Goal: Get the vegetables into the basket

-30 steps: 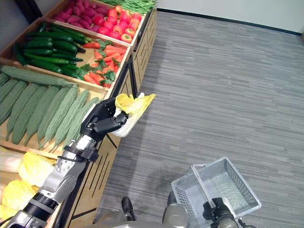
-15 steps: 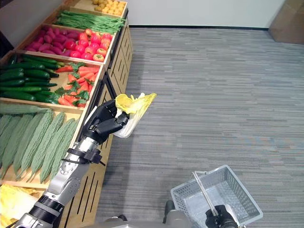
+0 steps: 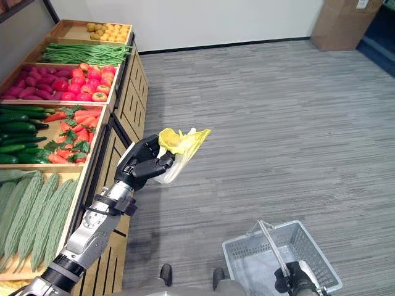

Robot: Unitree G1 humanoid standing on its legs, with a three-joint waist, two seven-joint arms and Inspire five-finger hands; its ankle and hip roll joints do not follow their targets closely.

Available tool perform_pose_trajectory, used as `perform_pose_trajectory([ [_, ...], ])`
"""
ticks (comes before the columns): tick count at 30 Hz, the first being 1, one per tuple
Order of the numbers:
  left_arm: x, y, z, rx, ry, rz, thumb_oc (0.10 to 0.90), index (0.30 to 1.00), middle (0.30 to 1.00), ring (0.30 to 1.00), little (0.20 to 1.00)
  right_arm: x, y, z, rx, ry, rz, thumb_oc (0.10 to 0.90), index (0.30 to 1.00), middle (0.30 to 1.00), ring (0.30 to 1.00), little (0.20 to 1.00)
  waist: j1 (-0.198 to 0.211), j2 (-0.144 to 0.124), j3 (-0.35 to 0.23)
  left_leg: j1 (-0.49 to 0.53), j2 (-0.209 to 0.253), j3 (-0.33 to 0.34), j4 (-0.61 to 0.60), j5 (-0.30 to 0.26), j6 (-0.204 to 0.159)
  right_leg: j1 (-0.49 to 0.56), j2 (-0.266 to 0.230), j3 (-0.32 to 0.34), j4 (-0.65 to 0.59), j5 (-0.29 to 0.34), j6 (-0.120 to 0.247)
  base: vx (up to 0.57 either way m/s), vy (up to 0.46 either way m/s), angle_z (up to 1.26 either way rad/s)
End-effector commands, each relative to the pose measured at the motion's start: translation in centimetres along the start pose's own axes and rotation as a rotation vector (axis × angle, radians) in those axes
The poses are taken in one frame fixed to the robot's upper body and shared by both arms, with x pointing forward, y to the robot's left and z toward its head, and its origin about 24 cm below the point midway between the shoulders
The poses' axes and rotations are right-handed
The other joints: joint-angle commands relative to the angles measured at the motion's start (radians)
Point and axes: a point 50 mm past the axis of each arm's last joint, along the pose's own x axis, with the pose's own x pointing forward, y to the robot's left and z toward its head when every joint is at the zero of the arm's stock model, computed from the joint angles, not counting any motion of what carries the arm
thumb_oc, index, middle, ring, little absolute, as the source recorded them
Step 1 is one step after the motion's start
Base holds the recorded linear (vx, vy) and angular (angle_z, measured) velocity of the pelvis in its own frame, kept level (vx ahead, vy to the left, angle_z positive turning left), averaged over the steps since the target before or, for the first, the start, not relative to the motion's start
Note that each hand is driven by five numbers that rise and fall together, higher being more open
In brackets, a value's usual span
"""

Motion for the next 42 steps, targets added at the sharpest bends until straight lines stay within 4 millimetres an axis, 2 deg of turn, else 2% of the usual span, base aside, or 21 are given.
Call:
perform_pose_trajectory([
  [1, 1.5, -0.4, 6.5, 0.068, -0.313, -0.084, 0.400, 0.300, 0.300, 0.300, 0.300, 0.5, -1.6, 2.4, 0.044, -0.109, -0.059, 0.400, 0.300, 0.300, 0.300, 0.300, 0.015, -0.071, -0.008, -0.015, -0.027, 0.019, 0.046, -0.041, -0.013, 0.044, -0.106, -0.009, -0.030, 0.032, 0.109, 0.06, 0.171, -0.46],
  [4, 1.3, -0.2, 6.1, 0.071, -0.294, -0.077, 0.400, 0.300, 0.300, 0.300, 0.300, 0.8, -2.8, 3.4, 0.074, -0.134, -0.107, 0.400, 0.300, 0.300, 0.300, 0.300, 0.022, -0.082, -0.022, 0.015, -0.036, 0.045, 0.007, -0.039, -0.005, 0.040, -0.116, 0.007, -0.049, 0.052, 0.125, 0.04, 0.099, -0.34],
  [6, 1.4, -0.3, 5.8, 0.086, -0.272, -0.089, 0.400, 0.300, 0.300, 0.300, 0.300, 1.0, -5.1, 4.0, 0.068, -0.152, -0.166, 0.400, 0.300, 0.300, 0.300, 0.300, 0.028, -0.089, -0.036, 0.029, -0.040, 0.045, -0.005, -0.044, -0.002, 0.049, -0.122, 0.003, -0.062, 0.058, 0.132, 0.04, 0.069, -0.01],
  [7, 1.6, -0.5, 5.8, 0.107, -0.262, -0.104, 0.400, 0.300, 0.300, 0.300, 0.300, 1.1, -6.9, 4.8, 0.055, -0.177, -0.213, 0.400, 0.300, 0.300, 0.300, 0.300, 0.028, -0.092, -0.045, 0.035, -0.042, 0.045, -0.009, -0.045, -0.001, 0.054, -0.125, 0.001, -0.067, 0.062, 0.135, 0.03, 0.047, 0.07],
  [8, 2.1, -0.8, 5.6, 0.149, -0.235, -0.142, 0.400, 0.300, 0.300, 0.300, 0.300, 1.1, -9.0, 6.7, 0.030, -0.249, -0.259, 0.400, 0.300, 0.300, 0.300, 0.300, 0.026, -0.097, -0.054, 0.046, -0.044, 0.046, -0.013, -0.048, -0.001, 0.063, -0.126, -0.002, -0.077, 0.067, 0.136, 0.02, 0.047, 0.05],
  [9, 2.3, -1.0, 5.5, 0.195, -0.213, -0.178, 0.400, 0.300, 0.300, 0.300, 0.300, 1.0, -10.1, 7.9, 0.027, -0.293, -0.286, 0.400, 0.300, 0.300, 0.300, 0.300, 0.024, -0.099, -0.059, 0.049, -0.044, 0.046, -0.014, -0.050, -0.001, 0.065, -0.127, -0.001, -0.080, 0.070, 0.138, 0.00, 0.035, 0.00],
  [10, 2.7, -1.3, 5.7, 0.268, -0.199, -0.223, 0.400, 0.300, 0.300, 0.300, 0.300, 0.4, -11.7, 10.8, -0.003, -0.415, -0.321, 0.400, 0.300, 0.300, 0.300, 0.300, 0.020, -0.100, -0.065, 0.052, -0.043, 0.048, -0.014, -0.051, -0.002, 0.067, -0.125, -0.001, -0.084, 0.071, 0.138, 0.00, 0.000, 0.00],
  [11, 3.0, -1.4, 5.8, 0.308, -0.194, -0.242, 0.400, 0.300, 0.300, 0.300, 0.300, 0.0, -12.2, 12.2, -0.010, -0.479, -0.331, 0.400, 0.300, 0.300, 0.300, 0.300, 0.017, -0.102, -0.066, 0.053, -0.042, 0.049, -0.014, -0.052, -0.003, 0.068, -0.124, 0.001, -0.085, 0.072, 0.138, 0.00, 0.000, 0.00],
  [13, 4.1, -2.5, 5.7, 0.454, -0.179, -0.333, 0.400, 0.300, 0.300, 0.300, 0.300, -2.5, -13.6, 17.8, 0.067, -0.745, -0.349, 0.400, 0.300, 0.300, 0.300, 0.300, 0.002, -0.102, -0.073, 0.058, -0.038, 0.054, -0.014, -0.053, -0.005, 0.067, -0.120, 0.002, -0.089, 0.076, 0.137, -0.02, -0.003, -0.04],
  [14, 4.4, -2.8, 5.8, 0.495, -0.186, -0.352, 0.400, 0.300, 0.300, 0.300, 0.300, -2.8, -13.7, 18.2, 0.075, -0.772, -0.347, 0.400, 0.300, 0.300, 0.300, 0.300, 0.001, -0.101, -0.073, 0.060, -0.037, 0.054, -0.014, -0.055, -0.006, 0.069, -0.120, 0.001, -0.092, 0.077, 0.138, -0.02, -0.007, -0.09],
  [16, 5.4, -4.1, 6.1, 0.744, -0.212, -0.472, 0.400, 0.300, 0.300, 0.300, 0.300, -5.2, -14.4, 22.1, 0.076, -0.961, -0.336, 0.400, 0.300, 0.300, 0.300, 0.300, -0.007, -0.098, -0.083, 0.062, -0.034, 0.057, -0.014, -0.058, -0.009, 0.075, -0.120, -0.005, -0.107, 0.083, 0.141, -0.01, -0.023, -0.07],
  [19, 6.2, -4.9, 6.0, 0.863, -0.241, -0.517, 0.400, 0.300, 0.300, 0.300, 0.300, -6.7, -14.6, 24.4, 0.081, -1.066, -0.330, 0.400, 0.300, 0.300, 0.300, 0.300, -0.008, -0.095, -0.087, 0.066, -0.033, 0.060, -0.014, -0.058, -0.011, 0.083, -0.118, -0.009, -0.114, 0.084, 0.142, 0.00, -0.010, 0.00],
  [20, 6.7, -5.5, 5.0, 0.932, -0.236, -0.533, 0.400, 0.300, 0.300, 0.300, 0.300, -7.9, -14.8, 27.0, 0.083, -1.142, -0.332, 0.400, 0.300, 0.300, 0.300, 0.300, -0.008, -0.093, -0.095, 0.072, -0.029, 0.062, -0.014, -0.060, -0.014, 0.090, -0.118, -0.010, -0.120, 0.085, 0.141, 0.01, -0.029, -0.03],
  [27, 7.4, -6.5, 3.4, 1.039, -0.222, -0.595, 0.400, 0.300, 0.300, 0.300, 0.300, -9.1, -15.3, 30.0, 0.036, -1.202, -0.353, 0.400, 0.300, 0.300, 0.300, 0.300, -0.007, -0.088, -0.097, 0.072, -0.026, 0.068, -0.014, -0.060, -0.017, 0.095, -0.114, -0.011, -0.131, 0.090, 0.140, 0.00, -0.004, 0.00],
  [28, 7.5, -7.1, 2.2, 1.106, -0.205, -0.649, 0.400, 0.300, 0.300, 0.300, 0.300, -9.6, -14.8, 31.1, 0.055, -1.231, -0.339, 0.400, 0.300, 0.300, 0.300, 0.300, -0.009, -0.086, -0.099, 0.074, -0.025, 0.073, -0.014, -0.062, -0.017, 0.097, -0.113, -0.011, -0.133, 0.091, 0.140, 0.00, 0.000, 0.00],
  [32, 7.8, -7.8, 1.5, 1.188, -0.215, -0.704, 0.400, 0.300, 0.300, 0.300, 0.300, -10.0, -14.1, 31.8, 0.066, -1.259, -0.312, 0.400, 0.300, 0.300, 0.300, 0.300, -0.012, -0.085, -0.100, 0.075, -0.025, 0.074, -0.014, -0.064, -0.017, 0.097, -0.112, -0.009, -0.133, 0.090, 0.141, 0.00, 0.001, -0.01],
  [36, 8.2, -8.4, 0.4, 1.247, -0.219, -0.705, 0.400, 0.300, 0.300, 0.300, 0.300, -11.2, -12.5, 33.1, 0.102, -1.337, -0.246, 0.400, 0.300, 0.300, 0.300, 0.300, -0.017, -0.084, -0.100, 0.075, -0.023, 0.078, -0.014, -0.065, -0.016, 0.097, -0.114, -0.006, -0.136, 0.093, 0.142, 0.00, 0.003, -0.01],
  [38, 8.5, -8.3, -0.2, 1.252, -0.214, -0.651, 0.400, 0.300, 0.300, 0.300, 0.300, -12.8, -10.7, 34.1, 0.175, -1.430, -0.153, 0.400, 0.300, 0.300, 0.300, 0.300, -0.020, -0.083, -0.098, 0.076, -0.024, 0.082, -0.014, -0.067, -0.016, 0.095, -0.114, -0.002, -0.138, 0.094, 0.141, 0.02, 0.009, -0.04],
  [39, 8.4, -8.3, -0.4, 1.255, -0.214, -0.644, 0.400, 0.300, 0.300, 0.300, 0.300, -13.0, -10.5, 34.1, 0.180, -1.441, -0.141, 0.400, 0.300, 0.300, 0.300, 0.300, -0.021, -0.082, -0.100, 0.076, -0.024, 0.083, -0.014, -0.068, -0.016, 0.095, -0.114, -0.002, -0.138, 0.094, 0.142, 0.02, 0.006, -0.07],
  [41, 8.5, -8.2, -1.2, 1.300, -0.215, -0.613, 0.400, 0.300, 0.300, 0.300, 0.300, -15.4, -8.1, 34.5, 0.250, -1.556, 0.012, 0.400, 0.300, 0.300, 0.300, 0.300, -0.027, -0.083, -0.102, 0.077, -0.023, 0.088, -0.014, -0.069, -0.015, 0.092, -0.113, 0.002, -0.136, 0.093, 0.142, 0.02, 0.012, -0.13],
  [42, 8.5, -8.1, -1.4, 1.312, -0.210, -0.609, 0.400, 0.300, 0.300, 0.300, 0.300, -15.7, -7.7, 34.4, 0.247, -1.575, 0.033, 0.400, 0.300, 0.300, 0.300, 0.300, -0.027, -0.083, -0.102, 0.078, -0.023, 0.089, -0.014, -0.069, -0.015, 0.092, -0.113, 0.003, -0.135, 0.093, 0.142, 0.01, 0.014, -0.09],
])
